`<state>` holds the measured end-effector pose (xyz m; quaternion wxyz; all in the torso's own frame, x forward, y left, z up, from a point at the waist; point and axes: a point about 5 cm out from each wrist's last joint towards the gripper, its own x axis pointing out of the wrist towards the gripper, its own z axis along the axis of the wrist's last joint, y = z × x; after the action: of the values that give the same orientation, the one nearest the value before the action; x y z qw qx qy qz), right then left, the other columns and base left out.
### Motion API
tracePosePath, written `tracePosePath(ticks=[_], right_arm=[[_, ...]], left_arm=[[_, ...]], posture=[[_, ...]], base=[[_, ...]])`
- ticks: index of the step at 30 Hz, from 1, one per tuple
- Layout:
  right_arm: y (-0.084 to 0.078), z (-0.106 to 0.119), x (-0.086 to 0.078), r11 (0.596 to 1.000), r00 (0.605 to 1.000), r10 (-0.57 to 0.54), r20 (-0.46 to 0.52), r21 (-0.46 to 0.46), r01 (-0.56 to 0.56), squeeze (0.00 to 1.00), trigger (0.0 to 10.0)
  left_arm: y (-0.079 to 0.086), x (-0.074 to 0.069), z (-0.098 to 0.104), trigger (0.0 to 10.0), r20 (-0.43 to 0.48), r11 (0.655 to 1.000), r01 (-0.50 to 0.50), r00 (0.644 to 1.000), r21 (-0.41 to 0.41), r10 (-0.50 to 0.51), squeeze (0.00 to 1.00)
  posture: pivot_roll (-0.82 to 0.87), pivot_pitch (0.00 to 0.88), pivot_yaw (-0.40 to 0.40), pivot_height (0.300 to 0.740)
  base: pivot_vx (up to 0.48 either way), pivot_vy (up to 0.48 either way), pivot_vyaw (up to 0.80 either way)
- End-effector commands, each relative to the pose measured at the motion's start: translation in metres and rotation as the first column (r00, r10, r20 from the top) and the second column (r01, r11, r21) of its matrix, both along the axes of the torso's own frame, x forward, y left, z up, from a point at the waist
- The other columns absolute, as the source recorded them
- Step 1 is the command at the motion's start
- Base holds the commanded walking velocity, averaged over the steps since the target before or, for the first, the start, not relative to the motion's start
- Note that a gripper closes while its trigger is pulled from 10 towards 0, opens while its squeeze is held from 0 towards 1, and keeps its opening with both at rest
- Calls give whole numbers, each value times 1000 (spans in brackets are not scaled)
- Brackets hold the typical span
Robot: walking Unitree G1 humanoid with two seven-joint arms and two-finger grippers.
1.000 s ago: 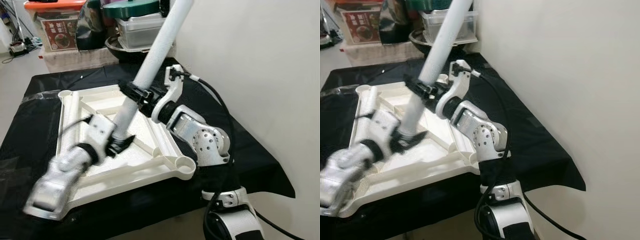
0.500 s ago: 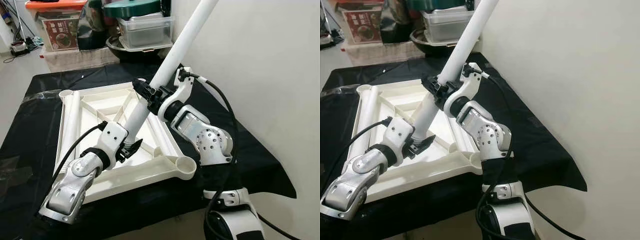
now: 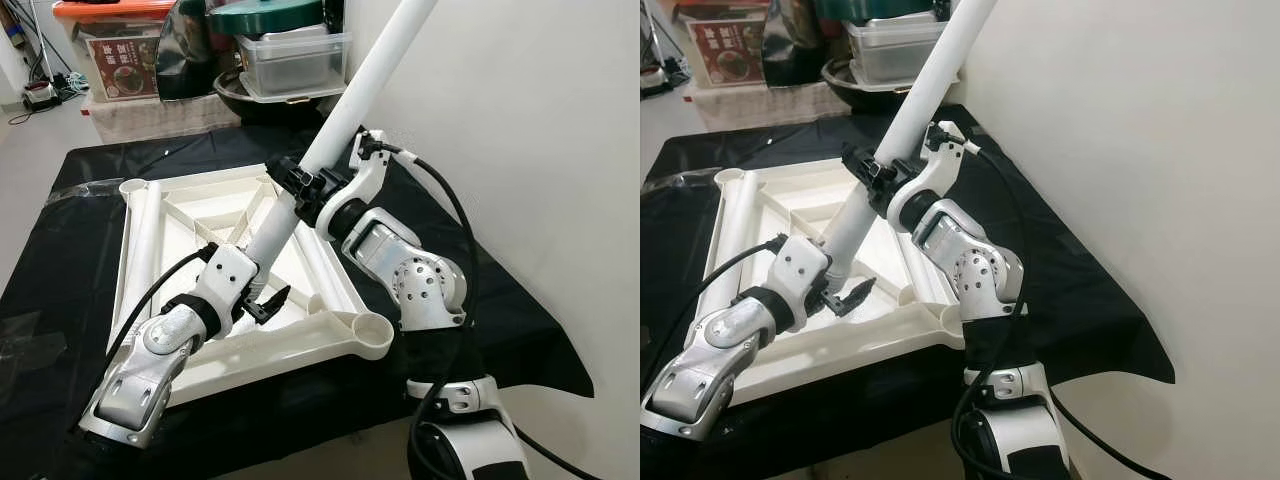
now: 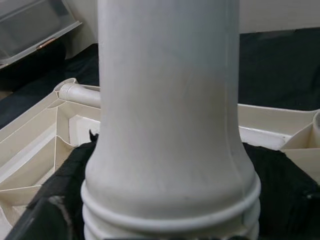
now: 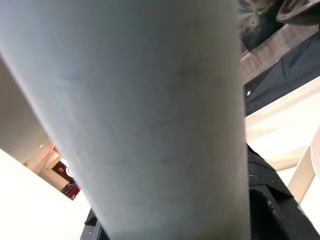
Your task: Building children table
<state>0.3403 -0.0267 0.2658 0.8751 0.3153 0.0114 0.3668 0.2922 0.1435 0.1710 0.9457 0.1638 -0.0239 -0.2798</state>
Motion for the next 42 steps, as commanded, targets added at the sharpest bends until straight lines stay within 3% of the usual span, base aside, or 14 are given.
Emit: tracePosePath(ticks=[1,3,4,5,7,8,10,12,21,22,26,29,33,42], right_arm=[[11,-10,-3,999,999,51,11,14,-51,0,0],[0,-9,4,1000,999,16,38,-23,-15,0,0],[-15,-7,13,997,997,-25,69,-65,29,0,0],[-29,-5,19,992,994,-59,96,-102,69,0,0],[-44,-3,26,982,986,-96,134,-152,116,0,0],[-54,-3,30,970,980,-120,158,-192,149,0,0],[-63,-3,33,960,975,-135,175,-221,172,0,0],[-86,-2,38,931,963,-173,208,-285,229,0,0],[-114,6,36,900,951,-156,268,-357,248,0,0],[-118,4,30,886,951,-107,291,-406,224,0,10000],[-123,-3,19,853,948,1,319,-494,166,0,10000],[-128,-9,12,830,945,41,324,-538,148,0,10000],[-131,-18,4,804,941,73,331,-578,141,0,10000],[-123,-31,-12,796,936,147,320,-600,80,0,10000]], left_arm=[[0,-12,-1,10000,-31,999,47,998,-19,-48,1000],[1,-21,0,10000,-47,997,76,996,-28,-77,1000],[1,-32,-1,10000,-61,994,104,992,-38,-107,1000],[1,-42,-1,10000,-70,992,121,990,-46,-124,631],[2,-50,-1,10000,-73,991,125,989,-50,-129,631],[4,-53,-1,10000,-71,992,103,992,-69,-108,0],[7,-56,-1,10000,-75,992,86,993,-88,-93,0],[11,-63,-1,10000,-79,990,43,995,-133,-54,0],[22,-77,-6,10000,-106,977,-95,992,-189,76,0],[30,-75,-6,10000,-114,962,-175,982,-210,154,0],[43,-74,-9,10000,-145,924,-295,953,-242,266,0],[46,-75,-13,10000,-162,913,-322,944,-249,288,0],[47,-76,-13,10000,-171,905,-336,939,-260,300,0],[47,-77,-12,10000,-175,899,-349,934,-265,311,0]], posture=[[-5,0,5,740],[-5,0,5,740],[2,0,-4,740],[11,0,-14,740],[14,0,-18,740],[20,0,-30,740],[22,0,-33,740],[25,0,-44,740],[21,0,-45,740],[19,0,-46,740],[10,0,-47,740],[0,0,-40,740],[-2,0,-39,740],[0,0,-39,740]], base=[[0,0,0],[0,0,0],[0,0,0],[0,0,0],[0,0,0],[0,0,0],[0,0,0],[0,0,0],[0,0,0],[0,0,0],[0,0,0],[0,0,0],[0,0,0],[0,0,0]])
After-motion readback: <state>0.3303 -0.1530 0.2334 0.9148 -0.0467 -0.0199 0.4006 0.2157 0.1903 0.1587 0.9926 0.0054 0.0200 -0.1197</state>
